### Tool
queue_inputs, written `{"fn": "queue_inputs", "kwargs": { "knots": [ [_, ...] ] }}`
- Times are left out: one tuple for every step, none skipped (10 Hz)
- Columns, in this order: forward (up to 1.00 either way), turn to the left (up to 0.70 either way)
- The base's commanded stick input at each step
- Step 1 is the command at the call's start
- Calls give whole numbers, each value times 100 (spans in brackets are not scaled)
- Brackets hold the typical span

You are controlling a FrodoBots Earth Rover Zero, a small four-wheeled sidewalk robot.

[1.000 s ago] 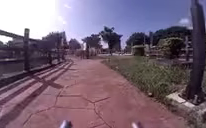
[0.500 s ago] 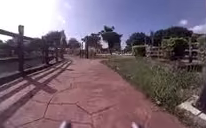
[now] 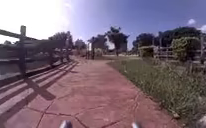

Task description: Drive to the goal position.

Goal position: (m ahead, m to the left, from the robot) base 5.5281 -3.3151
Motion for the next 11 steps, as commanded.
{"fn": "queue_inputs", "kwargs": {
  "knots": [
    [50,1],
    [50,2],
    [50,0],
    [50,0],
    [50,0],
    [50,0],
    [50,0],
    [50,0],
    [50,0],
    [50,0],
    [50,0]
  ]
}}
